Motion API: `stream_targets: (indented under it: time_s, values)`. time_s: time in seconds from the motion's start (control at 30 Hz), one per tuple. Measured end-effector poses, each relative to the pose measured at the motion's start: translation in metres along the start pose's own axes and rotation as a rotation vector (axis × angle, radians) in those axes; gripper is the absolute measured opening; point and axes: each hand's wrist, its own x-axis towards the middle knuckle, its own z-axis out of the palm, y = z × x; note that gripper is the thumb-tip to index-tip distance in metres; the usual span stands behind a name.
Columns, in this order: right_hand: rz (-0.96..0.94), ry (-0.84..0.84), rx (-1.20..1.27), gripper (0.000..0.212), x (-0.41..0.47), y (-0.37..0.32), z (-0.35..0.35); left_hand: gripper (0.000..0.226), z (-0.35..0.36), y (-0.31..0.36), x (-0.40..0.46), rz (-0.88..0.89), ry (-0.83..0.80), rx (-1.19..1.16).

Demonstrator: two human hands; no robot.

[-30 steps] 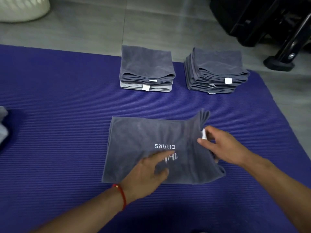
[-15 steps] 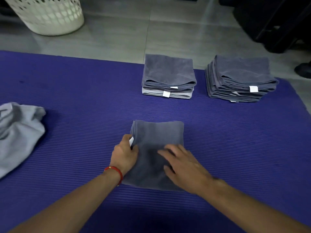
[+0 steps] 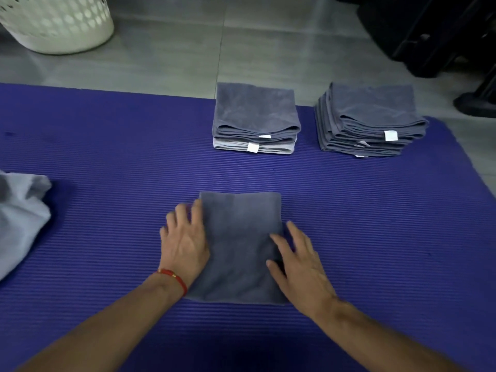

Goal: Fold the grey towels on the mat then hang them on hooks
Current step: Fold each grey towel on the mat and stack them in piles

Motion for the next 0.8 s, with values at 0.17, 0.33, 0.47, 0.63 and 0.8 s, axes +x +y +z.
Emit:
stream_targets:
  time_s: [0.17, 0.33, 0.47, 0.63, 0.8]
  values:
    - [-0.151, 0.016, -0.163, 0.064, 0.031, 0.0, -0.009, 0.068, 0.015, 0.025, 0.045, 0.458, -0.168, 0.239]
    - [-0.023, -0.321, -0.124, 0.077, 0.074, 0.017, -0.02, 0.086, 0.036, 0.019, 0.061, 0.369, -0.402, 0.364]
    - [0.066, -0.179, -0.116, 0.076, 0.048, -0.005, -0.014, 0.066, 0.022, 0.023, 0.074, 0.382, -0.416, 0.315]
    - [0.352, 0.049, 0.097, 0.07, -0.024, -0.032, 0.009, 0.074, 0.006, 0.034, 0.105, 0.36, -0.497, 0.287]
    - [0.604, -0.079, 0.683, 0.036, -0.035, -0.039, 0.009, 0.074, -0.003, 0.041, 0.131, 0.329, -0.608, 0.244]
